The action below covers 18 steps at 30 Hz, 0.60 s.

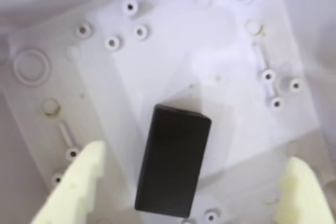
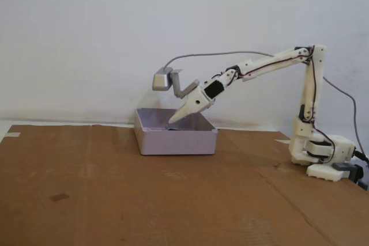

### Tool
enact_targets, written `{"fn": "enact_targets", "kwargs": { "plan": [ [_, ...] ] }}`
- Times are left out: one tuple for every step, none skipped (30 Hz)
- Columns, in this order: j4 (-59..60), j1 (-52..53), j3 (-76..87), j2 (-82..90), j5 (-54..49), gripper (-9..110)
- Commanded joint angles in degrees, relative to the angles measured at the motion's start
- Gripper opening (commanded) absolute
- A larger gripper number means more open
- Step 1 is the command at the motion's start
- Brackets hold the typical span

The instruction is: Grasp a block and put it in the box.

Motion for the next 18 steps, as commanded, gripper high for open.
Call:
{"fn": "enact_targets", "kwargs": {
  "plan": [
    [-2.72, -1.58, -5.89, 10.46, -0.53, 40],
    [-2.72, -2.02, -5.89, 11.34, -0.53, 40],
    [-2.72, -2.55, -5.89, 12.13, -0.53, 40],
    [-2.72, -3.25, -5.89, 13.01, -0.53, 40],
    [-2.72, -3.87, -5.80, 13.97, -0.53, 40],
    [-2.72, -4.39, -5.80, 14.85, -0.53, 40],
    [-2.72, -5.10, -5.71, 15.64, -0.53, 40],
    [-2.72, -5.71, -5.71, 16.35, -0.53, 40],
    [-2.72, -6.15, -5.71, 16.88, -0.53, 40],
    [-2.72, -6.77, -5.71, 17.31, -0.53, 40],
    [-2.72, -7.29, -5.63, 17.75, -0.44, 40],
    [-2.72, -7.82, -5.63, 18.11, -0.44, 40],
    [-2.72, -8.26, -5.63, 18.46, -0.44, 40],
    [-2.55, -8.70, -5.63, 18.81, -0.44, 40],
    [-2.46, -9.05, -5.63, 19.25, -0.44, 40],
    [-2.46, -9.49, -5.63, 19.60, -0.44, 40],
    [-2.46, -9.93, -5.71, 20.04, -0.44, 40],
    [-2.46, -10.37, -5.80, 20.48, -0.44, 40]
  ]
}}
